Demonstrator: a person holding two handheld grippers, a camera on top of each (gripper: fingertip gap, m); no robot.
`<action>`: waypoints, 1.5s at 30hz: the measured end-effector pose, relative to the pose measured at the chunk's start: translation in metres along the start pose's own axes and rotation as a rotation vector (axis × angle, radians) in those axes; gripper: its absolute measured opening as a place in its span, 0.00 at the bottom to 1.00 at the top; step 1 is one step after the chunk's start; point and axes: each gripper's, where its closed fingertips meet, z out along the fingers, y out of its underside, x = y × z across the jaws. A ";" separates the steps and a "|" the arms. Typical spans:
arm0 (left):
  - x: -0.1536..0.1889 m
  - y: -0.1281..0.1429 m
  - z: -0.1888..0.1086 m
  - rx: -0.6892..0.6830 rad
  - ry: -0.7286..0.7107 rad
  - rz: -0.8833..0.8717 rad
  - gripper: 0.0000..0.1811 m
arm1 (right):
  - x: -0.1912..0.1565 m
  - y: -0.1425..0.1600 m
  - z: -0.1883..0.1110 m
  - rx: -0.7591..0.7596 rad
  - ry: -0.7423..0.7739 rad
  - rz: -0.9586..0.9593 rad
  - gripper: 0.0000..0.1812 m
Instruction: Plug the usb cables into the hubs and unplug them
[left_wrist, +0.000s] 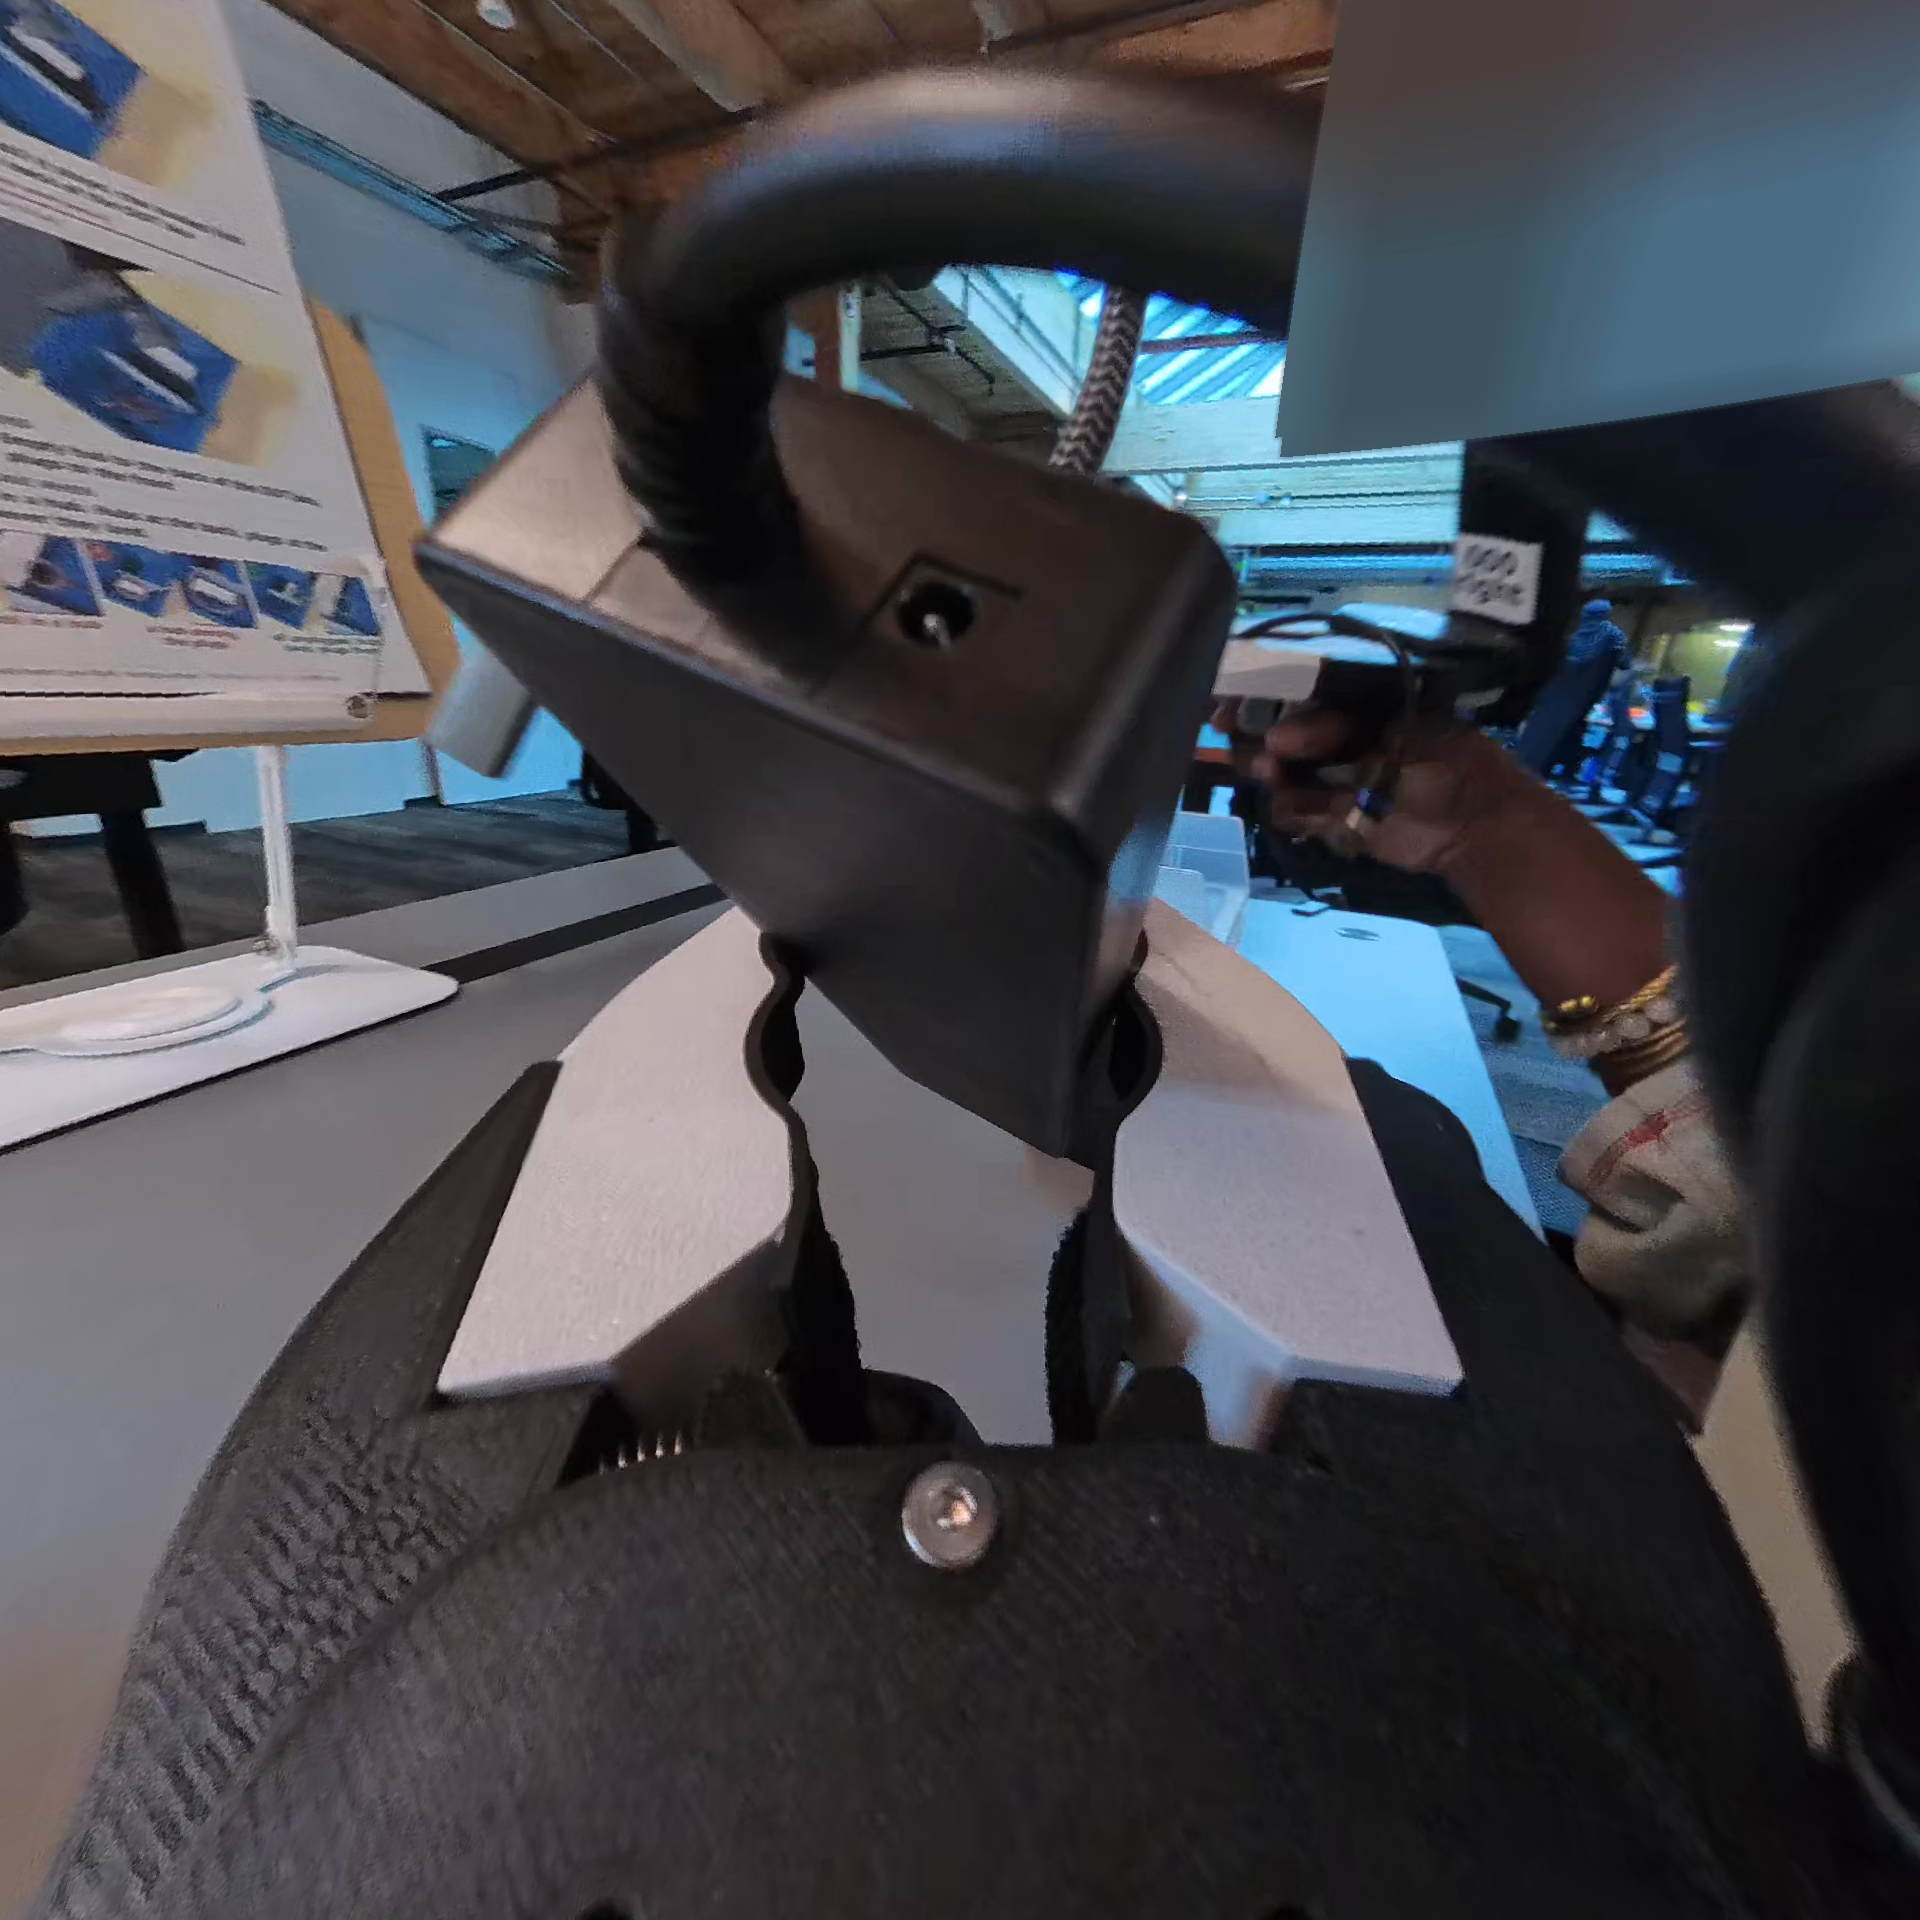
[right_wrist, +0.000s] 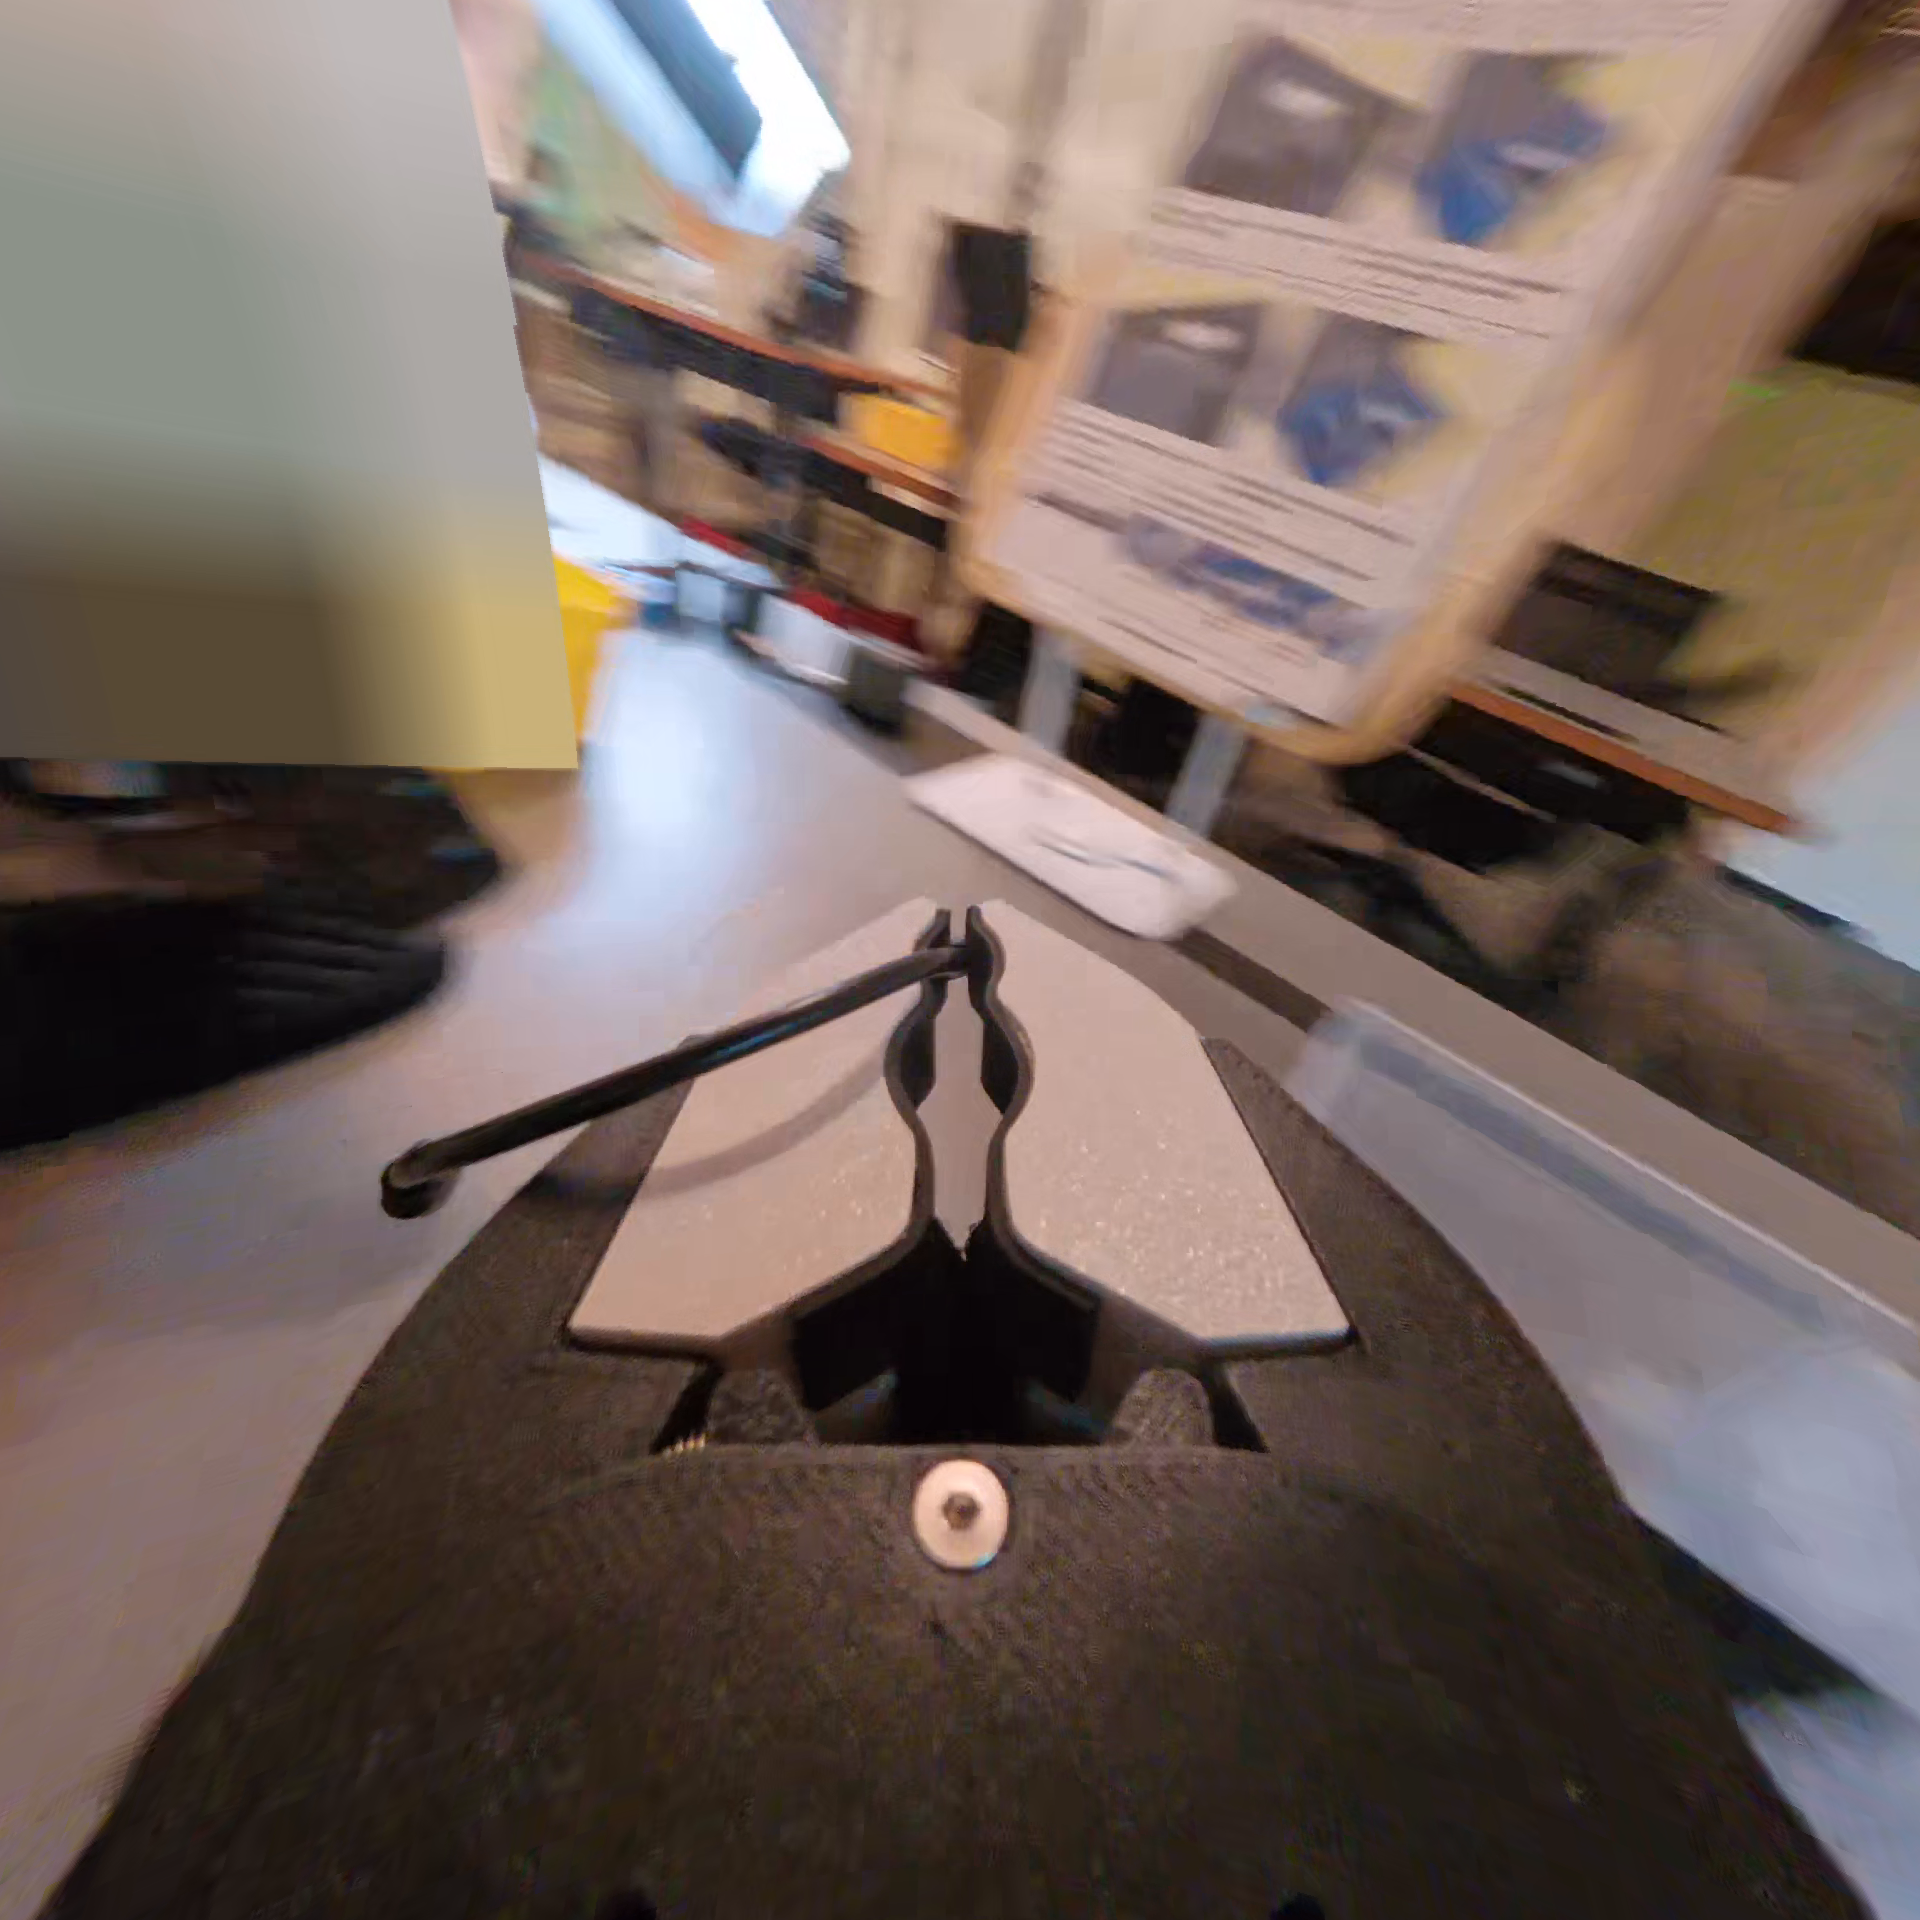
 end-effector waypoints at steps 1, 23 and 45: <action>-0.002 0.001 0.000 -0.003 -0.011 -0.008 0.32 | 0.031 0.002 -0.015 -0.056 0.141 -0.013 0.01; -0.003 0.010 0.004 -0.052 -0.030 -0.005 0.32 | 0.141 0.154 -0.093 -1.061 0.471 0.038 0.19; 0.023 0.020 0.010 -0.113 0.096 0.079 0.32 | -0.180 -0.045 0.086 0.326 -0.722 0.075 0.21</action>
